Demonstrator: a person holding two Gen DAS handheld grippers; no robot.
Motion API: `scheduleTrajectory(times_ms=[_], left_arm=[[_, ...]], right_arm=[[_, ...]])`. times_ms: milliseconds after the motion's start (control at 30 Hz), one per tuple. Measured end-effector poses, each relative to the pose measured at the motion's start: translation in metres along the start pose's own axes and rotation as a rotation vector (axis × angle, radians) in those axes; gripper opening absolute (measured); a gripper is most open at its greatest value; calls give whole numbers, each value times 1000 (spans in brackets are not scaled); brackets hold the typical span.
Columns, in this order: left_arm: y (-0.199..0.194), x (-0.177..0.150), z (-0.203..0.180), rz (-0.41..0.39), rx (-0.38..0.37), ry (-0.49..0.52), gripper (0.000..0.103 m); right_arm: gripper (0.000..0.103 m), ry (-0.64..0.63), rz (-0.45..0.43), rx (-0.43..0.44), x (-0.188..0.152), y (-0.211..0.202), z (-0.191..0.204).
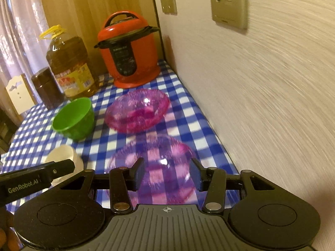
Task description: Organize plates and bowls
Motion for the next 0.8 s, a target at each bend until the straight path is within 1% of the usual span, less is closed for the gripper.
scheduleTrajectory(times_ms=[133, 300, 567, 800], left_arm=[[-9, -17, -5, 10, 12, 0, 38], [-11, -33, -7, 25, 34, 2, 39], [-6, -48, -11, 48, 47, -15, 39], [1, -51, -12, 59, 57, -32, 40]], right_arm=[[47, 8, 19, 4, -21, -11, -6], [47, 39, 32, 9, -37, -16, -16], [47, 58, 40, 13, -44, -16, -27], [47, 68, 49, 11, -46, -12, -34]])
Point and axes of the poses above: each gripper's, at about its wrist camera, not at the fingertips, and y roughly the way its jaws point, z to its left, x to its top, the point moved 7 cm from there along y, roughly the way its jaws point
